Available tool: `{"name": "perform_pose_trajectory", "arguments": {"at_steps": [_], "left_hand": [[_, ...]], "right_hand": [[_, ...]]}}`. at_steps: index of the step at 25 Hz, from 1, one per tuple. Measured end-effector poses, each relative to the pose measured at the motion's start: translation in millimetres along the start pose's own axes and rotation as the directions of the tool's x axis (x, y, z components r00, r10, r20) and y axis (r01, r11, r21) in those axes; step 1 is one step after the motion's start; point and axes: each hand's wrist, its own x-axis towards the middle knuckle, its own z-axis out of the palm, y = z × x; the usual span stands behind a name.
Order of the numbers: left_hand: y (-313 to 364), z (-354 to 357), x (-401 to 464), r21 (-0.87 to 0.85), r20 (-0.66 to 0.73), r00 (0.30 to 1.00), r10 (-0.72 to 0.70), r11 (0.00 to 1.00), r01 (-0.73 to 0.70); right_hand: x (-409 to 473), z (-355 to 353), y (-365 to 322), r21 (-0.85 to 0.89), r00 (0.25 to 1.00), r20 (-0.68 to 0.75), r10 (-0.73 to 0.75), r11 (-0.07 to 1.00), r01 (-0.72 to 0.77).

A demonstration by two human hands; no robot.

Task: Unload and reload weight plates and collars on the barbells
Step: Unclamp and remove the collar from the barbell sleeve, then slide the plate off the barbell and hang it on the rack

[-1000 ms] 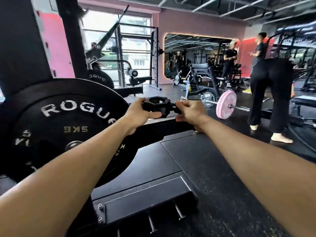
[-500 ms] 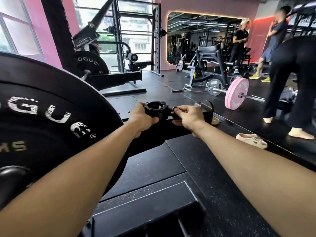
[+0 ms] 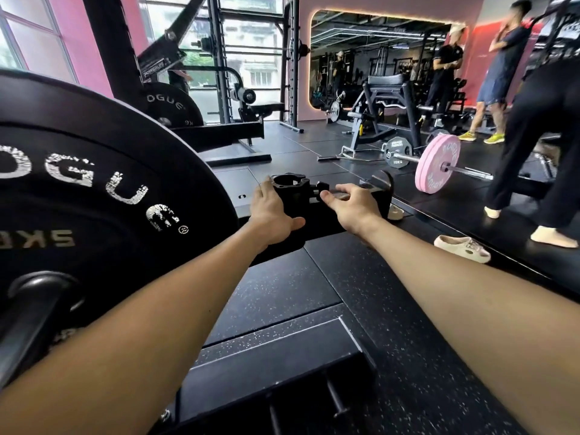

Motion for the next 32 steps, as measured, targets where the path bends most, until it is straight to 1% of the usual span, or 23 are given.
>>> {"name": "perform_pose_trajectory", "arguments": {"at_steps": [3,6,10,13,16,19,22,24,28,32], "left_hand": [[3.6,-8.5,-34.9,0.057,0.069,0.997,0.014,0.998,-0.018],[0.6,-26.0,-84.1,0.097,0.084,0.995,0.058,0.993,-0.066],[-8.4,-51.1,-152.5,0.044,0.093,0.992,0.080,0.995,-0.085],[-16.0,-73.7,-202.5,0.004,0.092,0.992,0.086,0.996,-0.087],[-31.4,-109.9,-249.2,-0.002,0.023,0.997,0.069,0.998,-0.069],[-55.9,-160.5,-282.1,-0.008,-0.076,0.997,0.007,1.000,-0.008],[-85.4,-217.9,-306.1,0.011,-0.223,0.974,-0.038,0.999,0.041],[-107.8,-247.0,-314.0,-0.002,-0.285,0.956,-0.075,0.997,0.078],[-142.8,-270.9,-307.6,-0.029,-0.319,0.936,-0.147,0.989,0.145],[-170.9,-269.3,-273.3,-0.041,-0.377,0.908,-0.181,0.983,0.179]], "right_hand": [[-33.8,-11.8,-4.1,-0.049,0.999,0.020,-0.030,0.998,0.031],[-87.1,-26.7,-6.3,-0.039,0.994,0.068,-0.083,0.996,0.085],[-167.4,-48.1,-11.3,-0.075,0.979,0.155,-0.134,0.986,0.146],[-221.5,-59.4,-23.2,-0.041,0.969,0.185,-0.166,0.984,0.176],[-264.6,-55.6,-45.6,-0.006,0.951,0.220,-0.217,0.975,0.224],[-285.3,-33.5,-80.7,0.038,0.930,0.256,-0.264,0.964,0.263],[-296.6,-3.3,-124.9,0.120,0.895,0.296,-0.333,0.943,0.311],[-299.4,17.4,-146.6,0.122,0.875,0.307,-0.374,0.927,0.353],[-288.5,49.6,-161.6,0.100,0.877,0.315,-0.361,0.932,0.348],[-257.5,84.3,-155.0,0.021,0.911,0.292,-0.290,0.955,0.297]]}}
